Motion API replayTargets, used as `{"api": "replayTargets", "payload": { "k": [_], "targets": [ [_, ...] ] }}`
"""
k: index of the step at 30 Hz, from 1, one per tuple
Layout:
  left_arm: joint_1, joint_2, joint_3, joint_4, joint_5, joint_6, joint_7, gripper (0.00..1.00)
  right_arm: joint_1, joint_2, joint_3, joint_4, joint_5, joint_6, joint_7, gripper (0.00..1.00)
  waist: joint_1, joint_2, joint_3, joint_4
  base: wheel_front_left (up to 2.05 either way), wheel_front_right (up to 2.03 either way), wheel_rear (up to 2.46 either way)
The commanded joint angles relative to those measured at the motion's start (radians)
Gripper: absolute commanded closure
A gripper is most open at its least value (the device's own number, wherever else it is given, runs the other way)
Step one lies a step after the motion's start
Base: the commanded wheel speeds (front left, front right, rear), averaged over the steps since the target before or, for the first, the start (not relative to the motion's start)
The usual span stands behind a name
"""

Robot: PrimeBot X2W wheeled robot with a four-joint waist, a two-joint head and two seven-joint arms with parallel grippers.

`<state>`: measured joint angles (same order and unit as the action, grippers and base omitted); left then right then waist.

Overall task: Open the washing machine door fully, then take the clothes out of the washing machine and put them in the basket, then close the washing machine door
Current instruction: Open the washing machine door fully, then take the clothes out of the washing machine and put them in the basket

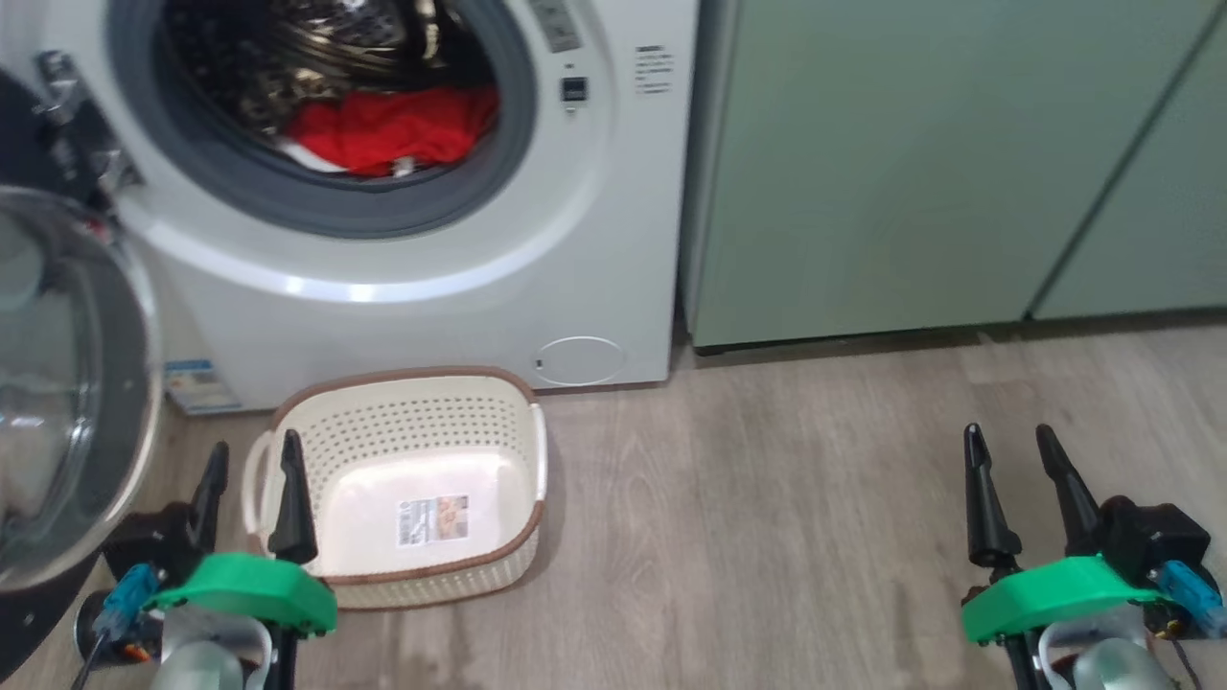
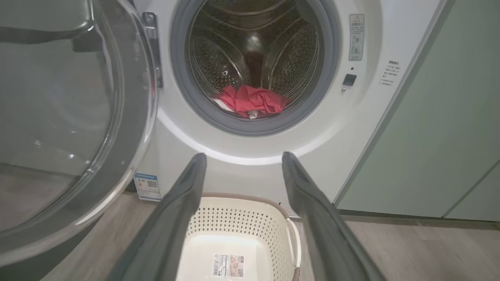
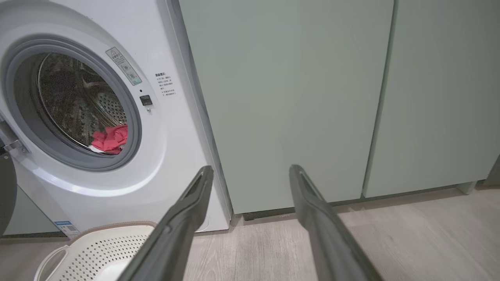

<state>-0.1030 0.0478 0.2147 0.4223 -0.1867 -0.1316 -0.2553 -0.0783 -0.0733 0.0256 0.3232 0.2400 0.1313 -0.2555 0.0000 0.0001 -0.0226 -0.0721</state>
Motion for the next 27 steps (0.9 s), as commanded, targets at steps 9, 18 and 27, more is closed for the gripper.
{"api": "replayTargets", "payload": {
  "k": [9, 18, 27],
  "targets": [
    [-0.007, 0.040, 0.005, -0.046, 0.002, 0.001, -0.006, 0.00, -0.011, -0.015, 0.017, -0.051, -0.017, -0.001, -0.006, 0.00, 0.0000, -0.0001, -0.008, -0.046, 0.00, 0.00, 0.00],
    [-0.014, 0.032, 0.032, -0.055, 0.037, 0.001, -0.006, 0.00, -0.009, -0.014, 0.008, -0.046, -0.016, -0.001, -0.006, 0.00, 0.0000, -0.0001, -0.011, -0.039, 0.00, 0.00, 0.00],
    [-0.014, 0.028, 0.016, -0.060, 0.027, 0.001, -0.006, 0.00, -0.006, -0.011, 0.008, -0.042, -0.014, -0.001, -0.006, 0.00, 0.0000, -0.0001, -0.012, -0.034, 0.00, 0.00, 0.00]
  ]
}}
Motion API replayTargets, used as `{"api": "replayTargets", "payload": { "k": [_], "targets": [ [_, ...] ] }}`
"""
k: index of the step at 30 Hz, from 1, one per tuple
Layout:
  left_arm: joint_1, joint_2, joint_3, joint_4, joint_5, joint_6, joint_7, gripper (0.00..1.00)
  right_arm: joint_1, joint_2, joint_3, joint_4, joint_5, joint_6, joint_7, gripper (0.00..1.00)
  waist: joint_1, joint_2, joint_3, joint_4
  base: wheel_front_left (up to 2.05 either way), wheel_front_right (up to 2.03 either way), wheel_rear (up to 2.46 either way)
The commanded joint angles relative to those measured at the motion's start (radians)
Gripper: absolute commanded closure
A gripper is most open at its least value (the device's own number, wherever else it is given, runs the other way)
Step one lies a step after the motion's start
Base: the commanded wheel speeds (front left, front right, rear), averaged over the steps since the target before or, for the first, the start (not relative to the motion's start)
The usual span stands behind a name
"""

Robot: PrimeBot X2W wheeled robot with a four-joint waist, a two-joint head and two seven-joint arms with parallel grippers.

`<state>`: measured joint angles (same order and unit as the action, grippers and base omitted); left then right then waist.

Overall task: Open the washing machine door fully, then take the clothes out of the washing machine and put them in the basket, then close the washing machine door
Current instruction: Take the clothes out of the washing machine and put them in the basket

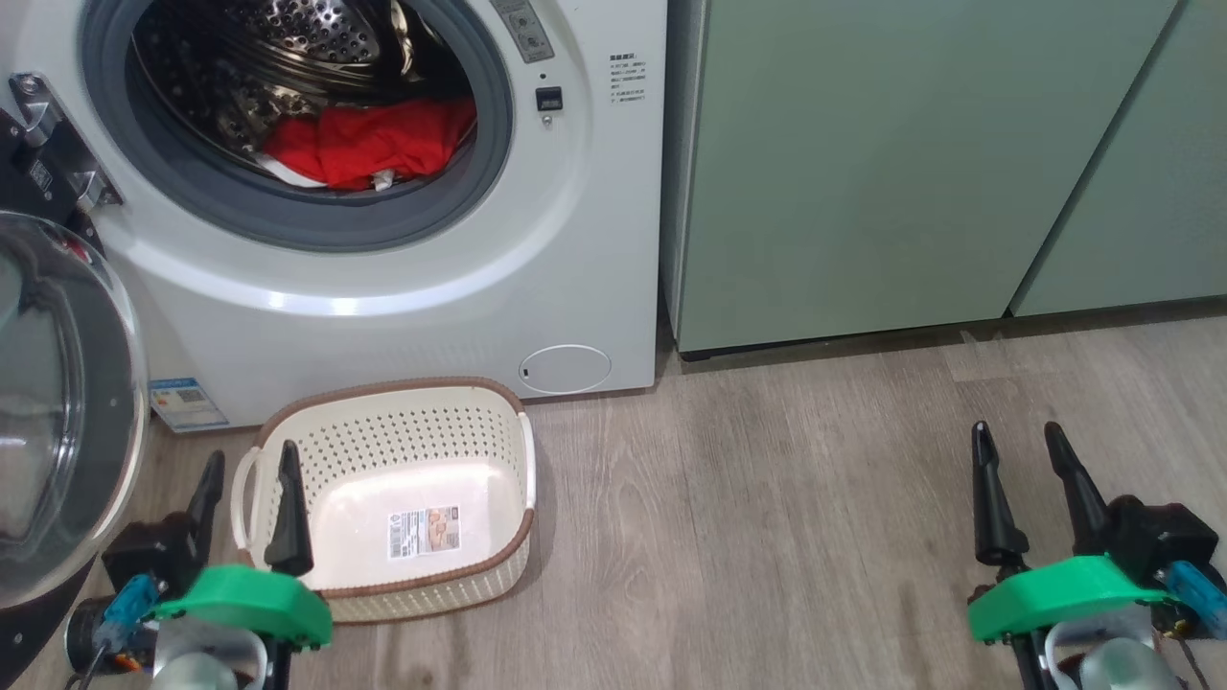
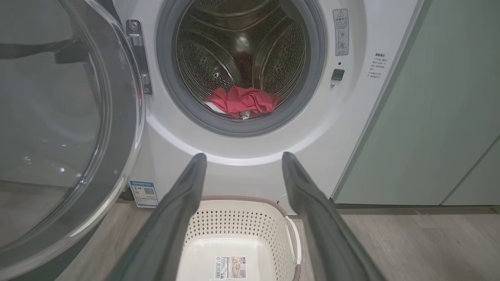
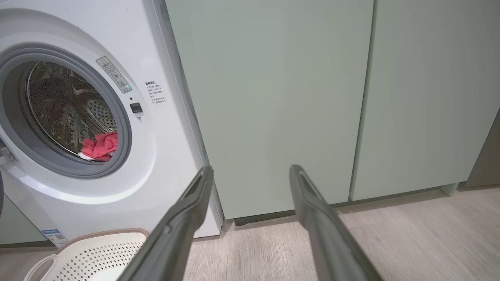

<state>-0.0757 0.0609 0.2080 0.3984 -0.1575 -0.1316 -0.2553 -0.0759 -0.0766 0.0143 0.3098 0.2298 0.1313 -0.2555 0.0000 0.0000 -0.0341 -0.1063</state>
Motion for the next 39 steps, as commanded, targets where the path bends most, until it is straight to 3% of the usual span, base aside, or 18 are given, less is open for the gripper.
{"api": "replayTargets", "payload": {
  "k": [1, 13, 29, 39],
  "targets": [
    [-0.041, 0.015, 0.020, -0.034, -0.008, 0.001, -0.006, 0.00, -0.008, -0.008, 0.020, -0.028, -0.003, -0.001, -0.006, 0.00, 0.0000, 0.0000, 0.000, 0.000, 0.00, 0.00, 0.00],
    [-0.044, 0.040, -0.035, -0.025, -0.074, 0.001, -0.006, 0.00, -0.008, -0.004, 0.020, -0.024, -0.003, -0.001, -0.006, 0.00, 0.0000, 0.0000, 0.009, 0.001, 0.55, -0.55, 0.00],
    [-0.066, 0.034, -0.022, -0.033, -0.064, 0.001, -0.006, 0.00, -0.016, 0.003, 0.017, -0.029, -0.006, -0.001, -0.006, 0.00, 0.0000, 0.0000, 0.025, 0.004, 1.87, -1.85, -0.02],
    [-0.067, 0.025, -0.030, 0.029, -0.059, 0.001, -0.006, 0.00, -0.018, 0.004, 0.019, -0.026, -0.007, -0.001, -0.006, 0.00, 0.0000, 0.0000, 0.023, 0.004, 0.58, -0.58, 0.00]
  ]
}}
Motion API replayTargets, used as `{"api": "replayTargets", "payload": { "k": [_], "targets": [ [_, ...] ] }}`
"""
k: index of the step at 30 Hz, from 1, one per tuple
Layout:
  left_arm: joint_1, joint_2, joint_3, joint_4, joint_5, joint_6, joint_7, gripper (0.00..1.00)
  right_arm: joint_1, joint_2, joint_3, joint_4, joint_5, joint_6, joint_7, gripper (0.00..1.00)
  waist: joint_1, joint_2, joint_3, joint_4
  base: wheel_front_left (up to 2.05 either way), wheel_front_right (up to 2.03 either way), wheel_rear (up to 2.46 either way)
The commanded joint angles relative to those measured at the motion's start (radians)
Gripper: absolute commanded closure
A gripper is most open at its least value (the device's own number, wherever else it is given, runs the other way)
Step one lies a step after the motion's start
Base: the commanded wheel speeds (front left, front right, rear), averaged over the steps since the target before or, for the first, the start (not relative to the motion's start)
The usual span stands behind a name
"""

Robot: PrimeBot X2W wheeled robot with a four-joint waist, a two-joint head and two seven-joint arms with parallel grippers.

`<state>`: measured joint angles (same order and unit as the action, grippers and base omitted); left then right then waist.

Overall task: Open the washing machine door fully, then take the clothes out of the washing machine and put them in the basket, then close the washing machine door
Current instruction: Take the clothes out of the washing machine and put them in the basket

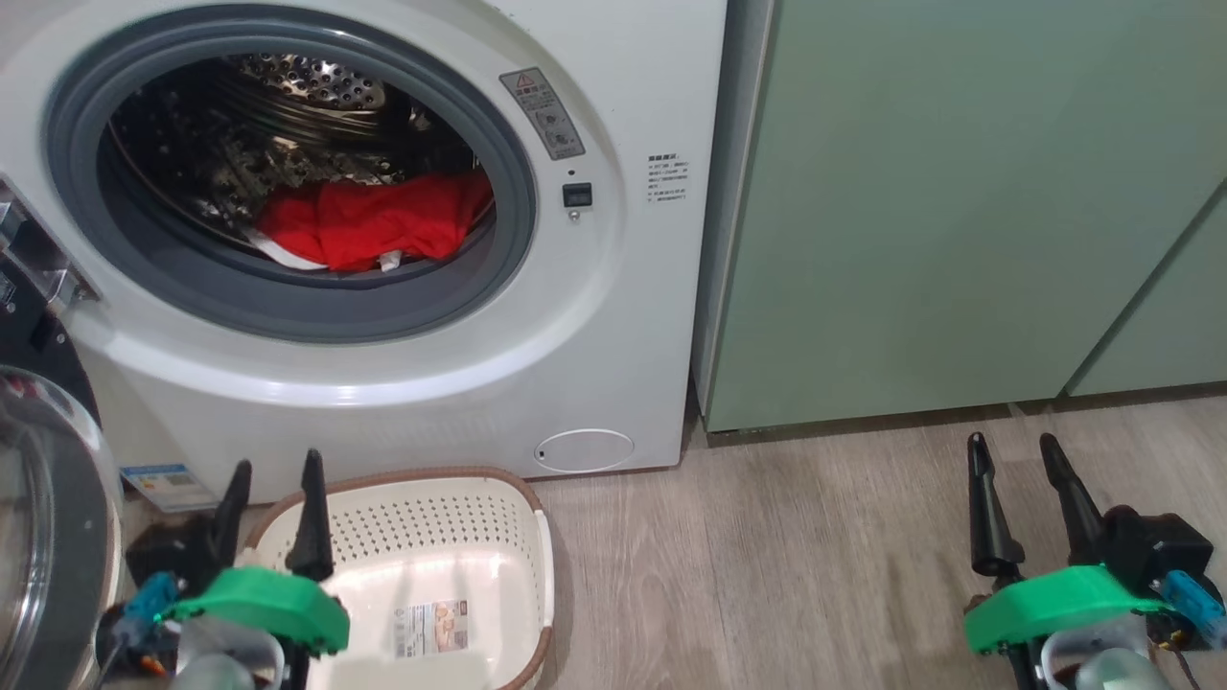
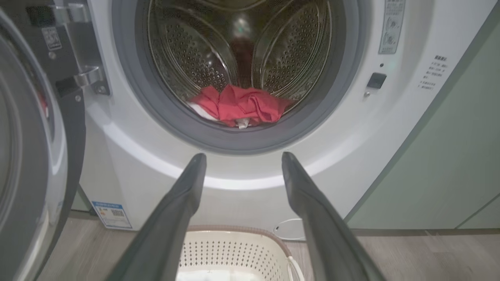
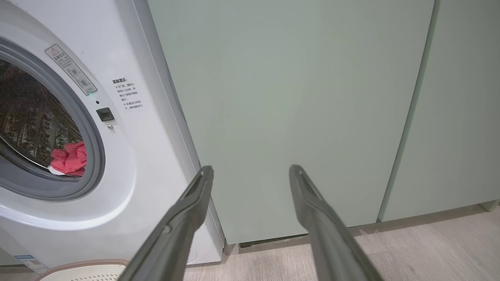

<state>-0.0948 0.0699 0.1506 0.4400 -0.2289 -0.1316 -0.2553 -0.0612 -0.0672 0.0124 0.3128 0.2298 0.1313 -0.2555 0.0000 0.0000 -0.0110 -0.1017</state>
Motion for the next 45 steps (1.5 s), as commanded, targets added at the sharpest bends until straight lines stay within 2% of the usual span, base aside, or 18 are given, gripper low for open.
{"api": "replayTargets", "payload": {
  "k": [1, 11, 14, 17, 18, 26, 34, 45],
  "targets": [
    [-0.052, 0.018, 0.023, 0.002, 0.014, 0.001, -0.006, 0.00, -0.033, -0.006, 0.022, -0.029, -0.007, -0.001, -0.006, 0.00, 0.0000, 0.0000, 0.000, -0.002, 0.00, 0.00, 0.00],
    [-0.197, 0.056, -0.045, 0.199, 0.009, 0.001, 0.025, 0.00, -0.046, -0.007, 0.039, -0.026, -0.005, -0.001, -0.006, 0.00, 0.0000, 0.0000, 0.040, -0.028, 0.00, 0.00, 0.00],
    [-0.285, 0.076, -0.082, 0.265, -0.044, 0.001, 0.104, 0.00, -0.059, -0.005, 0.047, -0.027, -0.004, -0.001, -0.006, 0.00, 0.0000, 0.0000, 0.077, -0.049, 0.00, 0.00, 0.00],
    [-0.382, 0.128, -0.111, 0.318, -0.102, 0.001, 0.211, 0.00, -0.078, -0.001, 0.052, -0.030, -0.004, -0.001, -0.006, 0.00, 0.0000, 0.0000, 0.125, -0.070, 0.00, 0.00, 0.00],
    [-0.447, 0.166, -0.124, 0.349, -0.128, 0.001, 0.274, 0.00, -0.090, 0.002, 0.055, -0.030, -0.004, -0.001, -0.006, 0.00, 0.0000, 0.0000, 0.158, -0.085, 0.00, 0.00, 0.00],
    [-0.714, 0.255, -0.154, 0.446, -0.168, 0.001, 0.440, 0.00, -0.146, 0.013, 0.061, -0.046, -0.005, -0.001, -0.006, 0.00, 0.0000, 0.0000, 0.299, -0.135, 0.00, 0.00, 0.00],
    [-0.935, 0.302, -0.171, 0.507, -0.149, 0.031, 0.492, 0.00, -0.214, 0.017, 0.081, -0.068, 0.007, -0.001, -0.006, 0.00, 0.0000, 0.0000, 0.428, -0.177, 0.00, 0.00, 0.00],
    [-1.152, 0.372, -0.195, 0.588, -0.122, 0.045, 0.503, 0.00, -0.286, 0.017, 0.092, -0.102, 0.024, -0.001, -0.006, 0.00, 0.0000, 0.0000, 0.570, -0.220, 0.00, 0.00, 0.00]
  ]
}}
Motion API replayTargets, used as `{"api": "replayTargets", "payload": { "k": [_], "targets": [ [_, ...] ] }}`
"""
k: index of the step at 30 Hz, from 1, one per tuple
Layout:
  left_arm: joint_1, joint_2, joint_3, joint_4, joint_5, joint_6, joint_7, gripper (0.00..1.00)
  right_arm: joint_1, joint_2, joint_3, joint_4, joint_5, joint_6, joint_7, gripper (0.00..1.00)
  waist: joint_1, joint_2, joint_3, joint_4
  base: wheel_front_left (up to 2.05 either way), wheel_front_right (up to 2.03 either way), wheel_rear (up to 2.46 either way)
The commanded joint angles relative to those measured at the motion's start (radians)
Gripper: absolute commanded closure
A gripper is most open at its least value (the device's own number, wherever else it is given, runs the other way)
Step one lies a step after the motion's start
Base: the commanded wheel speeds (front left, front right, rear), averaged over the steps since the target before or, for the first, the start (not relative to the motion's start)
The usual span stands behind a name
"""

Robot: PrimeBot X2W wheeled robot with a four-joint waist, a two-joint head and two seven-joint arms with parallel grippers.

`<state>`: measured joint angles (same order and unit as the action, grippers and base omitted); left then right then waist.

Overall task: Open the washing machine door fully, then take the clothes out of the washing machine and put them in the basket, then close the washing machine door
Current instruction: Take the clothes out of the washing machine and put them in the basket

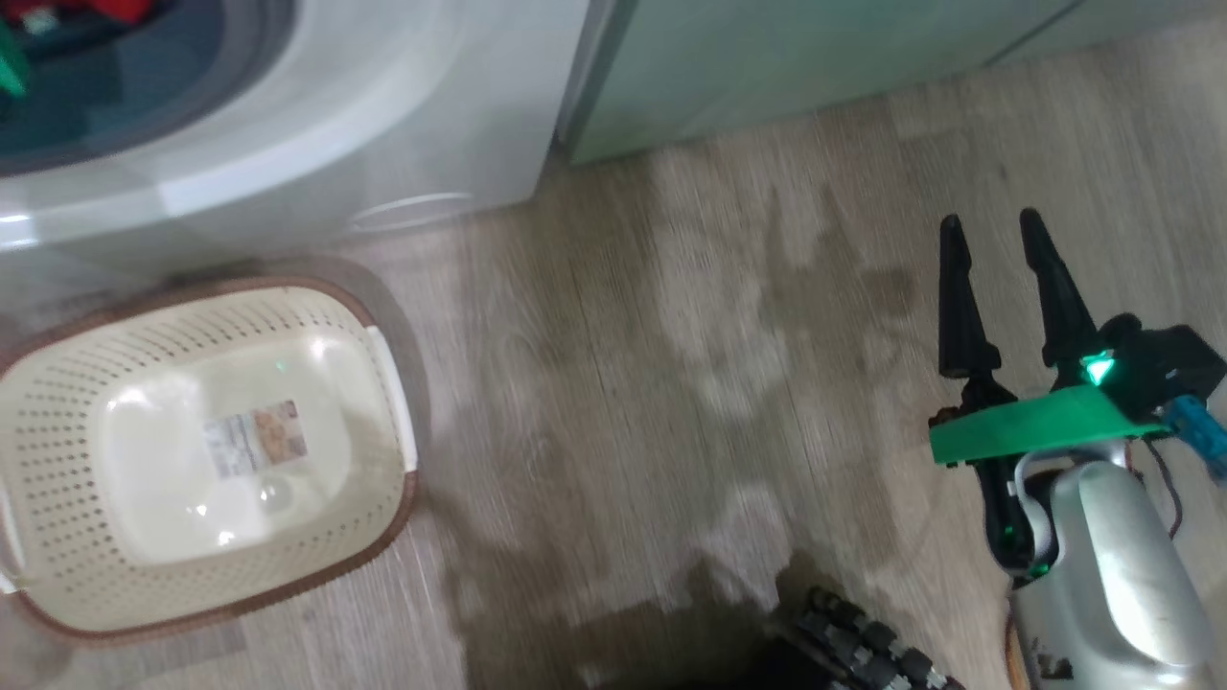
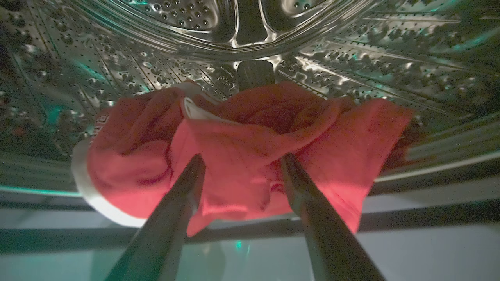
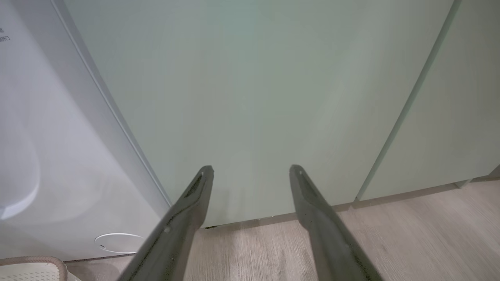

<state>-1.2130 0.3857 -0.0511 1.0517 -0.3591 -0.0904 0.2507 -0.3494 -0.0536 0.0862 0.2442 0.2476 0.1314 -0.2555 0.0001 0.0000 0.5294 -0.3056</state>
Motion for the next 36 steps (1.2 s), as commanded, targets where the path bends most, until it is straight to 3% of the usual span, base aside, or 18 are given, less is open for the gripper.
{"api": "replayTargets", "payload": {
  "k": [1, 13, 15, 16, 17, 21, 27, 36],
  "targets": [
    [-0.049, 0.062, 0.004, -0.016, 0.011, 0.003, -0.003, 0.00, -0.001, 0.003, 0.018, -0.036, 0.008, -0.001, -0.006, 0.00, -0.0001, 0.0000, 0.041, -0.019, 0.00, 0.00, 0.00],
    [-0.137, 0.081, -0.045, 0.096, 0.037, -0.002, 0.030, 0.00, -0.013, 0.003, 0.020, -0.043, 0.021, -0.001, -0.006, 0.00, -0.0001, 0.0000, 0.109, -0.032, 0.00, 0.00, 0.00],
    [-0.134, 0.076, -0.055, 0.116, 0.039, -0.005, 0.038, 0.53, -0.013, 0.003, 0.018, -0.042, 0.022, -0.001, -0.006, 0.00, -0.0001, 0.0000, 0.109, -0.031, 0.00, 0.00, 0.00],
    [-0.133, 0.074, -0.057, 0.125, 0.038, -0.007, 0.042, 0.72, -0.013, 0.003, 0.017, -0.041, 0.021, -0.001, -0.006, 0.00, -0.0001, 0.0000, 0.108, -0.031, 0.00, 0.00, 0.00],
    [-0.132, 0.071, -0.061, 0.134, 0.038, -0.009, 0.045, 1.00, -0.013, 0.003, 0.015, -0.041, 0.021, -0.001, -0.006, 0.00, -0.0001, 0.0000, 0.106, -0.031, 0.00, 0.00, 0.00],
    [-0.121, 0.063, -0.072, 0.158, 0.035, -0.015, 0.039, 1.00, -0.015, 0.003, 0.013, -0.038, 0.016, -0.001, -0.006, 0.00, -0.0001, 0.0000, 0.095, -0.028, 0.00, 0.00, 0.00],
    [-0.074, 0.026, -0.079, 0.160, 0.019, -0.025, -0.071, 1.00, -0.005, 0.003, 0.005, -0.025, 0.003, -0.001, -0.006, 0.00, -0.0001, 0.0000, 0.041, -0.008, 0.00, 0.00, 0.00],
    [0.112, -0.090, -0.132, 0.162, 0.012, -0.037, -0.260, 1.00, 0.062, 0.003, -0.004, 0.008, -0.027, -0.001, -0.006, 0.00, -0.0001, 0.0000, -0.137, 0.054, 0.00, 0.00, 0.00]
  ]
}}
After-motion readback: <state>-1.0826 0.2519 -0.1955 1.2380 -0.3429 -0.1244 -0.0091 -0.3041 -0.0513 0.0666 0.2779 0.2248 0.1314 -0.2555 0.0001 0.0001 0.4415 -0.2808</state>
